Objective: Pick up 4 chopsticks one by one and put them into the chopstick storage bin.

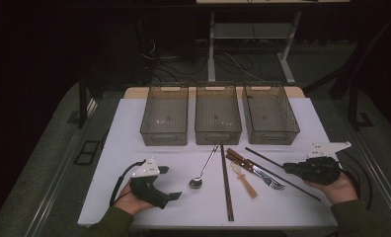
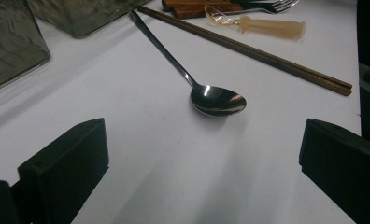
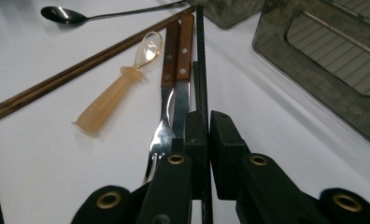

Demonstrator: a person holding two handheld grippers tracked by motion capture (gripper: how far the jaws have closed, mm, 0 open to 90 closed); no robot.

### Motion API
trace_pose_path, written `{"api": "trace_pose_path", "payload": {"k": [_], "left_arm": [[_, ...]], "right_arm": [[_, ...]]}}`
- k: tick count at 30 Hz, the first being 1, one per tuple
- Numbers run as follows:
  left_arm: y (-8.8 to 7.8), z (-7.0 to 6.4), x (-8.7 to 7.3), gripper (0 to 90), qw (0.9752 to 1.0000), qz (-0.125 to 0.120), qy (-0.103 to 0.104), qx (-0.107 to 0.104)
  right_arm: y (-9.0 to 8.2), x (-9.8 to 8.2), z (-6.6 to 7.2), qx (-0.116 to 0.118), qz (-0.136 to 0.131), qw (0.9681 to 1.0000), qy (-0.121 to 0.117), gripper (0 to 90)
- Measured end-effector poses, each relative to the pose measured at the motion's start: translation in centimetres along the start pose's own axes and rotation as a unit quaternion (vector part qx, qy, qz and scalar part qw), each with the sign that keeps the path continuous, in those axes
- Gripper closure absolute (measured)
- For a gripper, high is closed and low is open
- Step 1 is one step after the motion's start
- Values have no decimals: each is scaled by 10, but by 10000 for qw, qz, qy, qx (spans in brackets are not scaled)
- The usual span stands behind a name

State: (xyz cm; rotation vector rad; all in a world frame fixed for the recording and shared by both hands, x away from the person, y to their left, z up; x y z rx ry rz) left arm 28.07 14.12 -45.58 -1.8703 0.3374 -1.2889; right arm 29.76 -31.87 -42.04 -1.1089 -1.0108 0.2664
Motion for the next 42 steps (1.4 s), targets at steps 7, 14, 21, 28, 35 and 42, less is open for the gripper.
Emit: {"api": "trace_pose_path", "payload": {"k": [7, 14, 21, 28, 35, 42], "left_arm": [[1, -1, 1, 5, 10000, -29, -34, -14], [3, -2, 1, 5, 10000, -3, -12, -25], [3, -3, 2, 5, 10000, -13, 4, -18], [2, -3, 2, 5, 10000, -20, 12, -26], [2, -3, 2, 5, 10000, -33, 3, -19], [3, -2, 2, 5, 10000, -31, 26, -8]], "right_arm": [[0, 11, 4, 59, -115, 9999, -14, 856], [0, 21, 9, 99, -193, 9998, 11, 856], [3, 37, 12, 120, -254, 9996, 1, 856], [9, 51, 14, 92, -227, 9997, 56, 855], [15, 65, 17, 184, -318, 9993, 47, 855], [23, 80, 24, 277, -312, 9991, -71, 855]]}}
Point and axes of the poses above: each handheld gripper's, and its own axes: y roughly forward along the jaws, x roughly out of its top, z roughly to its left, the point moved 3 cm from there along y, roughly forward along the jaws, and after that the axes turned 15 degrees about z, right-handed, at the moved point
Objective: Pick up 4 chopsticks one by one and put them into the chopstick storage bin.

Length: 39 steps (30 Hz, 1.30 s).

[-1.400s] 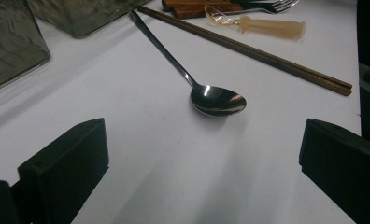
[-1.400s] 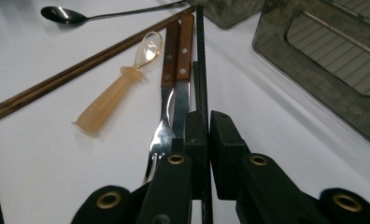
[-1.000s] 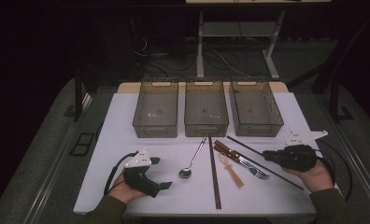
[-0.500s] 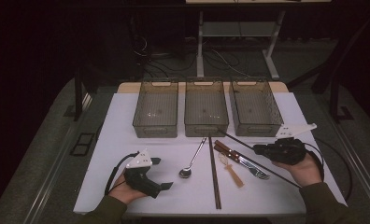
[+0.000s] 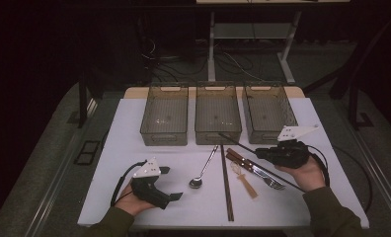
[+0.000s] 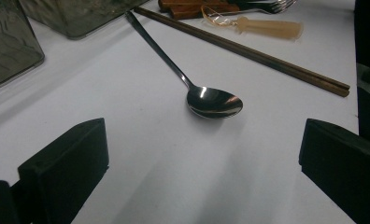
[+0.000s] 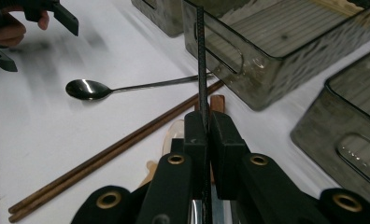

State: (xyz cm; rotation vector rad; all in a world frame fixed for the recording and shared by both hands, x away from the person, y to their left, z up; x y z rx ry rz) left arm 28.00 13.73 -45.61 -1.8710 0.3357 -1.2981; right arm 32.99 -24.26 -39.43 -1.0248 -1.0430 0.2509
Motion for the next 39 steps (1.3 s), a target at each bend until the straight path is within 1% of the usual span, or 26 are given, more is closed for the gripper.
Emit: {"api": "trace_pose_path", "payload": {"k": [3, 13, 14, 18, 20, 23, 25, 30, 36, 39], "left_arm": [[0, 0, 0, 5, 10000, -16, -12, -8], [-1, 1, 0, 5, 10000, -26, 17, -9], [-1, 0, 0, 5, 10000, -30, 15, -12], [-1, -1, 0, 5, 10000, -14, -21, -9], [-1, -1, 0, 5, 10000, -2, -11, 1], [-1, -1, 0, 5, 10000, -6, -15, 11], [-1, -1, 0, 5, 10000, -12, 9, 24], [-1, -1, 0, 5, 10000, -12, -12, 20], [0, -1, 1, 5, 10000, 19, -13, 11], [1, -2, 1, 5, 10000, 30, -17, 13]], "right_arm": [[4, 7, 3, 46, -39, 10000, 31, 855], [16, 29, 8, 84, -75, 9999, -47, 855], [17, 31, 8, 113, -78, 9999, -38, 855], [20, 38, 10, 75, -78, 9999, -45, 855], [22, 42, 9, 11, -40, 10000, 36, 855], [25, 49, 8, 20, -100, 9998, 178, 854], [28, 55, 8, 12, -89, 9997, 220, 855], [34, 67, 8, 16, -102, 9994, 342, 855], [40, 83, 7, 10, -62, 9992, 399, 855], [42, 92, 8, -26, -31, 9993, 374, 855]]}}
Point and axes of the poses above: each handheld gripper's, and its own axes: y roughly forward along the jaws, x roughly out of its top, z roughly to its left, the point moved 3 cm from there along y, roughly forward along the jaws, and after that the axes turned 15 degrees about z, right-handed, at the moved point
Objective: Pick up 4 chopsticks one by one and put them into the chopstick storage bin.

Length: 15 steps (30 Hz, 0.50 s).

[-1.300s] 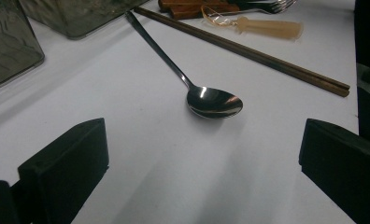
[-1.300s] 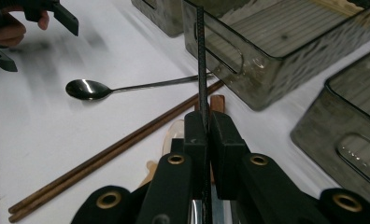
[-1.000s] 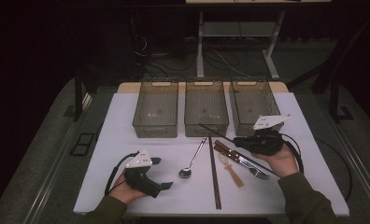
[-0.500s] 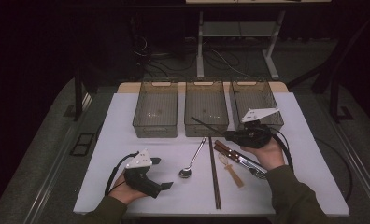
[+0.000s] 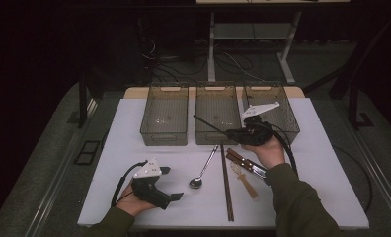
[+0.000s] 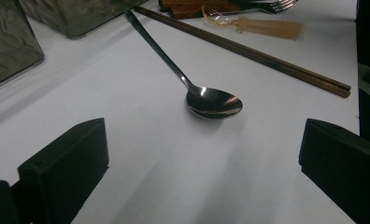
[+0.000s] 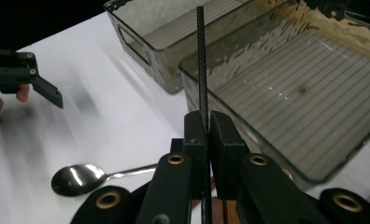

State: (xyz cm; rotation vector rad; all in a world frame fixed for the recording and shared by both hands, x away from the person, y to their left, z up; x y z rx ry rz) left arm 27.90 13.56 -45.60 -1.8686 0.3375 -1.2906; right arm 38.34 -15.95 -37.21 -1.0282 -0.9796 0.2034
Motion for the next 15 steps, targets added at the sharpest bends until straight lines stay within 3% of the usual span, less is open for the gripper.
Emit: {"api": "trace_pose_path", "payload": {"k": [7, 15], "left_arm": [[0, 0, 0, 5, 10000, 1, 6, 1], [0, 0, 1, 5, 10000, -20, 6, -23]], "right_arm": [[6, 18, 3, -69, 63, 10000, -3, 854], [17, 34, 1, -68, 61, 9998, 168, 855]]}}
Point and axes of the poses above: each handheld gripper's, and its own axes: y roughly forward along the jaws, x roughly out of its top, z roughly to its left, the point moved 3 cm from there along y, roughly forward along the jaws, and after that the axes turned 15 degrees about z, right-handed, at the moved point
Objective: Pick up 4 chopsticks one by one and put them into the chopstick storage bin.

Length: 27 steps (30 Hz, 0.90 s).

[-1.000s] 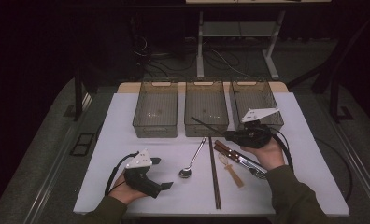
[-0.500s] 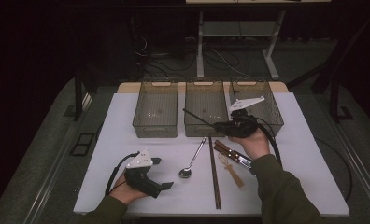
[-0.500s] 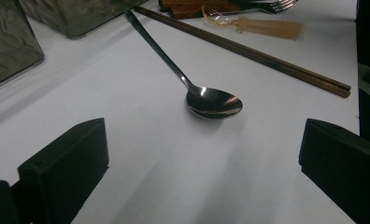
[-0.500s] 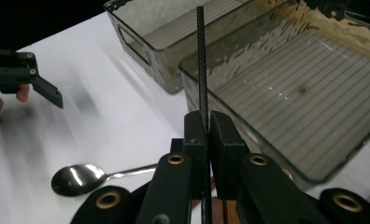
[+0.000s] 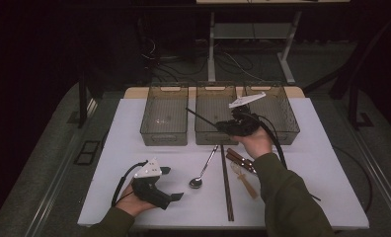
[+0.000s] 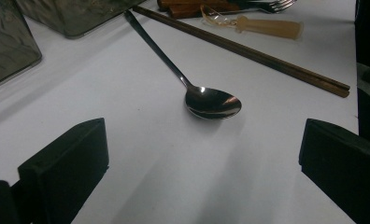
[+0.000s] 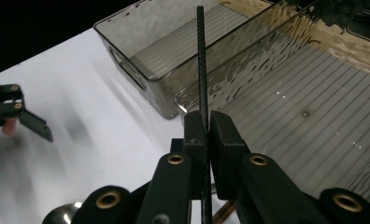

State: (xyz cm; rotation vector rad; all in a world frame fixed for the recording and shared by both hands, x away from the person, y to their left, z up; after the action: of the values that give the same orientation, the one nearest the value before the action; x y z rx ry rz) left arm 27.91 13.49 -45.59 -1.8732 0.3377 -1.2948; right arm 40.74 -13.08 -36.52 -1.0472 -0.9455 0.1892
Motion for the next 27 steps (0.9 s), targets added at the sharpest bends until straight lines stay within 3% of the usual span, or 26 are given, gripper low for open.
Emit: {"api": "trace_pose_path", "payload": {"k": [8, 21, 27], "left_arm": [[1, 0, 0, 5, 10000, 2, -5, 1], [1, 2, 1, 5, 10000, 9, 36, 5], [2, 1, 1, 5, 10000, -63, -35, -19]], "right_arm": [[11, 21, -1, -164, 93, 9998, 69, 854], [35, 60, 4, -228, 187, 9995, 97, 854], [48, 76, 3, -316, 220, 9991, 160, 854]]}}
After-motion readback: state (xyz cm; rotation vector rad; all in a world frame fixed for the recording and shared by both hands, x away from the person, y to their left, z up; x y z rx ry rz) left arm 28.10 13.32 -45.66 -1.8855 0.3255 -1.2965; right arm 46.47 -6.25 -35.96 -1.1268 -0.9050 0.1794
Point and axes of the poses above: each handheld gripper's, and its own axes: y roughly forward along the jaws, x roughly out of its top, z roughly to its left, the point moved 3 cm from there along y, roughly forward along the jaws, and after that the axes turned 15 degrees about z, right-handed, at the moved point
